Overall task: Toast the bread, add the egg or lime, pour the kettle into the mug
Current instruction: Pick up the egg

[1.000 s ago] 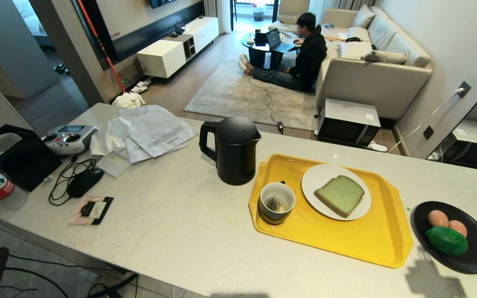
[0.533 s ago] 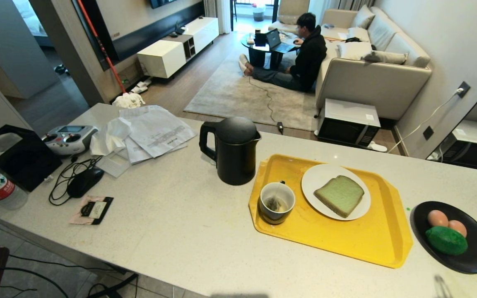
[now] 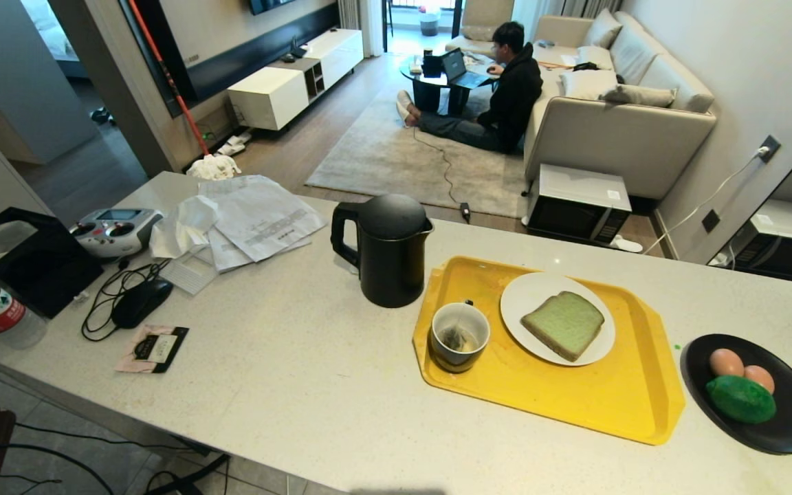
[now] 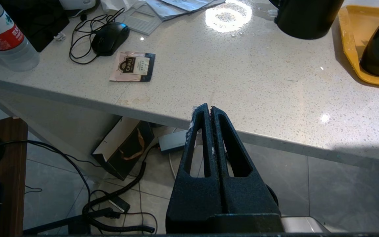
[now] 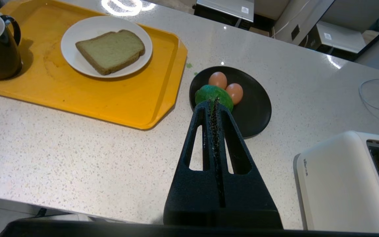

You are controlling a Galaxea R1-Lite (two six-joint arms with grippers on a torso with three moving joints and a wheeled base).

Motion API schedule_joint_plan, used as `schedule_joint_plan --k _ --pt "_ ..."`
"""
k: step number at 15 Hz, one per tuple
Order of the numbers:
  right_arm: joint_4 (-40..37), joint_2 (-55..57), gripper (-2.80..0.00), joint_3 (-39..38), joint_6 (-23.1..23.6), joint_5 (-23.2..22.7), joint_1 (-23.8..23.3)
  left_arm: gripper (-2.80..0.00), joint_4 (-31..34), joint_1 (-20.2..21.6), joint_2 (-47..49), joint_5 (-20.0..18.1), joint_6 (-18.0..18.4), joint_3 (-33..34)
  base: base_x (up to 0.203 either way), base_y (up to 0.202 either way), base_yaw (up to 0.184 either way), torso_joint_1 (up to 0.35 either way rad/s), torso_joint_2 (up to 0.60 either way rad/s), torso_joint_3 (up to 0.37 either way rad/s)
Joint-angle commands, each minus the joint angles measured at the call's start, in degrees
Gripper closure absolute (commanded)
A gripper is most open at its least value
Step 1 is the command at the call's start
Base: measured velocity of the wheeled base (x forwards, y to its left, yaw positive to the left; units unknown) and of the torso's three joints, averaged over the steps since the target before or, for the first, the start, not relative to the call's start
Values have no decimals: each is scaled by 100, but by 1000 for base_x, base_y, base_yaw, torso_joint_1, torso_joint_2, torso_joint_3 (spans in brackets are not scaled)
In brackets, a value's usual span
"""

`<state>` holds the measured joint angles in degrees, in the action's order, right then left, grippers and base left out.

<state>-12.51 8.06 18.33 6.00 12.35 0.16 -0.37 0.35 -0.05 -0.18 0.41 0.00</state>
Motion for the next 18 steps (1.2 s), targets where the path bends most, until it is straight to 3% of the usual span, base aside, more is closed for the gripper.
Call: schedule_joint_plan --k 1,3,9,12,14,18 --pt "-277 -487 0 -99 14 -11 2 0 2 0 -4 0 2 0 0 0 0 0 0 0" --pt "-782 -815 0 -138 61 -111 2 0 -4 2 -4 0 2 0 0 0 0 0 0 0" --pt "-765 -806 0 -684 26 -937 2 0 -1 7 -4 0 2 0 0 0 0 0 0 0" --pt "84 -806 0 -1252 -20 -1037 2 0 2 0 -4 0 2 0 0 0 0 0 0 0" --pt "318 -806 0 -1472 -33 -1375 2 0 2 9 -4 0 2 0 0 0 0 0 0 0" --pt "345 -806 0 -1482 -55 -1393 2 0 2 8 -4 0 2 0 0 0 0 0 0 0"
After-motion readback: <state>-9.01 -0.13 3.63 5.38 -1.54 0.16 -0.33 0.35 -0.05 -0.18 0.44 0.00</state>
